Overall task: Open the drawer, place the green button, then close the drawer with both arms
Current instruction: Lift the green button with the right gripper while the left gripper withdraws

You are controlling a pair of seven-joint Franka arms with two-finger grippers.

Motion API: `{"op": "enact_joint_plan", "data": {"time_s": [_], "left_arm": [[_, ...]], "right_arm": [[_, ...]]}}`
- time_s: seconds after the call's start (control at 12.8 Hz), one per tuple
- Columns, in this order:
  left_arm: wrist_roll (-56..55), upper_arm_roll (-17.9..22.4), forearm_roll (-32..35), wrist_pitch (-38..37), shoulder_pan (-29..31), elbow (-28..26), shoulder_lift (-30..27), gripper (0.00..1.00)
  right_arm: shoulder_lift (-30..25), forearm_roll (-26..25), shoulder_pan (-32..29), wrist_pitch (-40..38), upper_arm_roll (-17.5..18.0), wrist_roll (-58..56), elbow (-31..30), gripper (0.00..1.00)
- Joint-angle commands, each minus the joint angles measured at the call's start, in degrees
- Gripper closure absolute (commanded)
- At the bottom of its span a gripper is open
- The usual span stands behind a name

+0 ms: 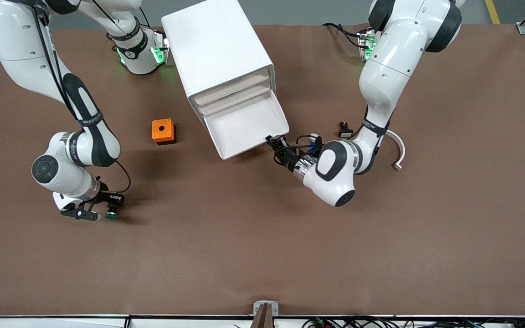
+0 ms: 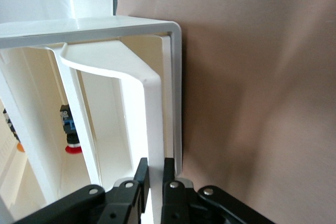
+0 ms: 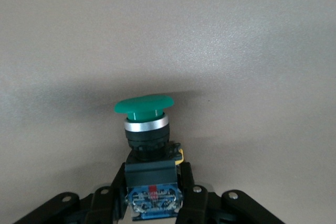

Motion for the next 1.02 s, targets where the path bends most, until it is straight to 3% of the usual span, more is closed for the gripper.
{"op": "enact_joint_plan", "data": {"time_s": [0.0,0.08,0.16,0.31,0.39,0.78,0.94], "left_arm": [[3.18,0.40,-1.43,-0.78,2.46,2.88,0.34,1.00],[3.62,1.01,-1.43,-0.78,2.55,3.32,0.34,1.00],[4.84,1.11,-1.43,-0.78,2.81,3.32,0.16,0.92],[5.64,1.11,-1.43,-0.86,4.21,3.24,-0.19,0.57],[5.64,1.02,-1.51,-1.13,5.27,3.32,-0.37,0.50],[6.25,1.63,-0.73,-1.65,10.80,5.16,-0.98,0.40],[8.80,2.77,7.49,-2.53,12.57,5.96,-2.47,0.28]], "right_arm": [[-3.98,0.67,0.43,-6.13,0.63,4.84,1.59,1.00],[-6.43,0.67,1.66,-8.85,0.72,8.96,1.59,1.00],[-8.80,0.67,3.50,-11.49,0.72,12.05,1.67,1.00],[-13.29,0.76,7.10,-16.41,0.81,20.39,1.76,1.00],[-15.05,1.20,9.38,-18.00,0.90,24.52,1.76,1.00],[-18.23,4.72,23.61,-19.78,0.81,49.55,1.76,1.00],[-17.97,4.63,29.33,-19.08,0.72,58.71,1.76,1.00]]}}
